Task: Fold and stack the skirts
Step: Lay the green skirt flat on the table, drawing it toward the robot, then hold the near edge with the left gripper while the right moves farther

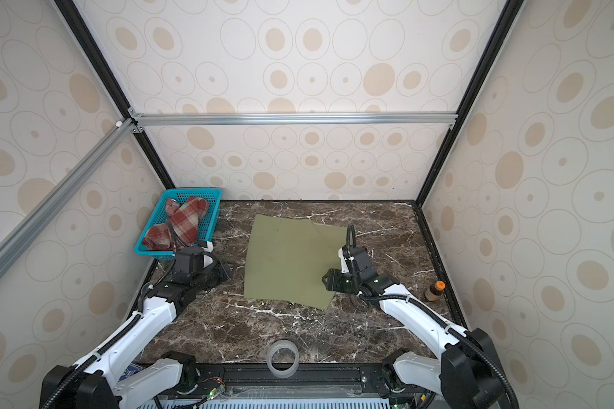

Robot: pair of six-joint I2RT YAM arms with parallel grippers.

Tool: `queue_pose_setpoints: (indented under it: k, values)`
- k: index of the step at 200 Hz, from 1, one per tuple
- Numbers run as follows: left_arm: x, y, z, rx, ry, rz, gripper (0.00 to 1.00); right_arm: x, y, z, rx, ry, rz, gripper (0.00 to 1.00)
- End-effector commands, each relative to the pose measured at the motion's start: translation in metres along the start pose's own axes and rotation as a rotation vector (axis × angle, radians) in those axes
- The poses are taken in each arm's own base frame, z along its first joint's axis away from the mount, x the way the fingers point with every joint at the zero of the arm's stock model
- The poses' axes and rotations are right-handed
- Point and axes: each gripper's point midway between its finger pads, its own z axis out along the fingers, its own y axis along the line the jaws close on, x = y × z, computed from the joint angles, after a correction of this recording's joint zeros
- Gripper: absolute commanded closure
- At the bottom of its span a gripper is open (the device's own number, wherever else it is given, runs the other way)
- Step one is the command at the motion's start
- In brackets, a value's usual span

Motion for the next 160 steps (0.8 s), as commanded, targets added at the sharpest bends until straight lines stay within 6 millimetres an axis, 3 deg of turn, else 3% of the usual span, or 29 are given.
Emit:
queue_pose_setpoints:
  k: [1, 18, 62, 120, 160]
  values:
    - [-0.006, -0.008, 0.009, 0.013, 0.009, 0.037, 0.66, -0.003, 0.003, 0.007, 0.01, 0.011, 0.02, 0.46]
    - [0.004, -0.009, 0.023, 0.014, 0.042, 0.051, 0.67, 0.004, -0.002, 0.017, 0.022, 0.037, 0.049, 0.54]
    - [0.049, 0.002, 0.06, -0.027, 0.19, 0.088, 0.71, 0.025, -0.027, 0.04, 0.087, 0.086, 0.144, 0.95]
    - [0.089, 0.033, 0.08, -0.116, 0.306, 0.088, 0.74, 0.044, -0.058, 0.059, 0.244, 0.167, 0.2, 1.0]
    - [0.115, 0.052, 0.08, -0.175, 0.388, 0.083, 0.75, 0.041, -0.077, 0.064, 0.359, 0.201, 0.191, 1.0]
